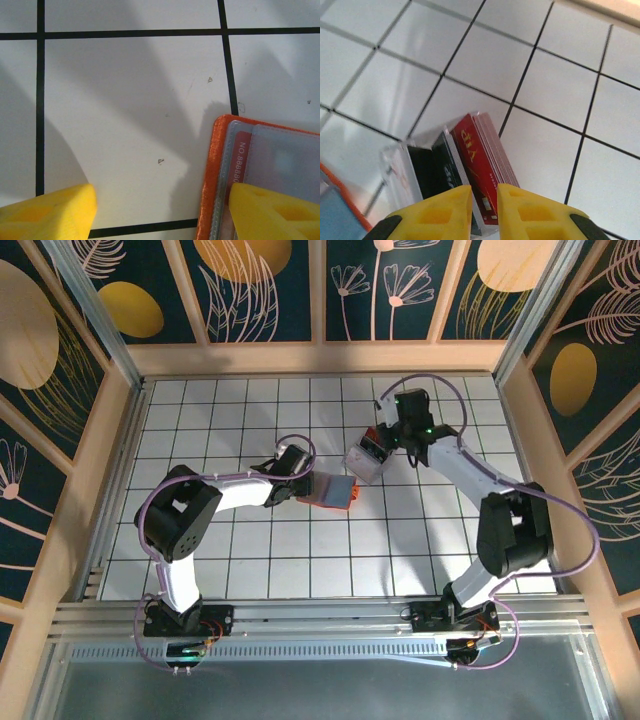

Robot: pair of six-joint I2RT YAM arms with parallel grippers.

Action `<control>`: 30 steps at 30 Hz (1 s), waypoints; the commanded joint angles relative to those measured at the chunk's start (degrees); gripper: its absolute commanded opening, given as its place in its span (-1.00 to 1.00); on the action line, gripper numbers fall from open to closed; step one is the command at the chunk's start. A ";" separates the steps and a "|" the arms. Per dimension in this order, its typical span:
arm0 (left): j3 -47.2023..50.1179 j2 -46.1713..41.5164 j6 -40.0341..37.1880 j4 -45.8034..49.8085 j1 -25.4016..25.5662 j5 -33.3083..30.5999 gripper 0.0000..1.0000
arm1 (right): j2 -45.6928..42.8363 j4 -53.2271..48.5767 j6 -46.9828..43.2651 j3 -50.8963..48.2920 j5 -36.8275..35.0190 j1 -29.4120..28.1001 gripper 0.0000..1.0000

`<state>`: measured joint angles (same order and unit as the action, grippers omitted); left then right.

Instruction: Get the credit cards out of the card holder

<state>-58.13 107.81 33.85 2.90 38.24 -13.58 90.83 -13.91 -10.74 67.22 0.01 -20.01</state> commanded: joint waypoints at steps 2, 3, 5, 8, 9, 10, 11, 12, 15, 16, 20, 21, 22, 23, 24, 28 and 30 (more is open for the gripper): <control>5.29 1.10 2.81 1.35 -0.62 7.09 0.42 | -6.30 0.96 17.13 -2.96 -0.11 -0.25 -0.62; 5.94 0.52 3.58 0.57 -0.62 8.18 0.42 | -7.30 1.16 18.60 -3.97 0.18 -0.56 -0.61; 7.46 -0.59 5.23 -0.70 -0.62 10.48 0.42 | -9.83 1.99 22.95 -6.66 0.28 -1.65 -0.61; 9.66 -2.17 7.20 -2.41 -0.54 12.96 0.41 | -12.17 2.31 27.00 -9.39 0.43 -3.43 -0.61; 10.15 -2.67 7.71 -2.75 -0.52 13.52 0.41 | -12.58 2.23 27.90 -10.04 0.22 -4.19 -0.61; 10.60 -3.20 8.11 -2.89 -0.32 13.77 0.41 | -12.85 2.13 29.17 -10.66 0.12 -4.95 -0.61; 10.92 -3.73 8.42 -2.85 -0.16 13.78 0.41 | -12.95 1.98 30.21 -11.20 -0.20 -6.00 -0.61; 11.10 -4.04 8.60 -2.68 0.11 13.61 0.41 | -12.96 1.94 31.23 -11.56 -0.67 -6.90 -0.61; 11.20 -4.65 9.25 -2.63 1.16 14.05 0.40 | -12.15 1.30 33.83 -12.24 -3.47 -10.86 -0.61; 11.19 -4.80 9.70 -2.68 1.51 14.41 0.40 | -11.74 1.04 34.77 -12.25 -4.73 -12.56 -0.61; 11.96 -6.68 12.28 -4.52 2.86 15.89 0.39 | -9.66 0.35 38.83 -12.25 -8.39 -17.30 -0.62; 12.39 -7.55 13.04 -5.09 2.89 16.06 0.38 | -9.16 0.53 40.00 -12.41 -8.92 -18.17 -0.62; 12.74 -8.40 13.76 -5.41 2.87 15.99 0.38 | -8.73 0.84 40.91 -12.62 -9.02 -18.75 -0.62; 13.01 -9.18 14.22 -5.38 2.89 15.51 0.37 | -8.31 1.43 41.91 -12.99 -8.82 -19.20 -0.62; 13.04 -10.07 14.59 -5.07 2.89 14.75 0.37 | -7.85 2.05 42.98 -13.37 -8.65 -19.71 -0.63; 13.21 -13.67 16.16 -4.86 2.26 13.35 0.35 | -6.48 2.72 46.53 -14.17 -9.76 -20.76 -0.70; 13.71 -14.43 16.99 -6.19 1.07 14.77 0.34 | -6.16 3.40 47.96 -14.78 -9.65 -21.02 -0.71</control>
<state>-45.21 95.53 47.83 -3.79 40.66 -0.82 84.14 -12.25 32.80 53.36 -7.33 -40.42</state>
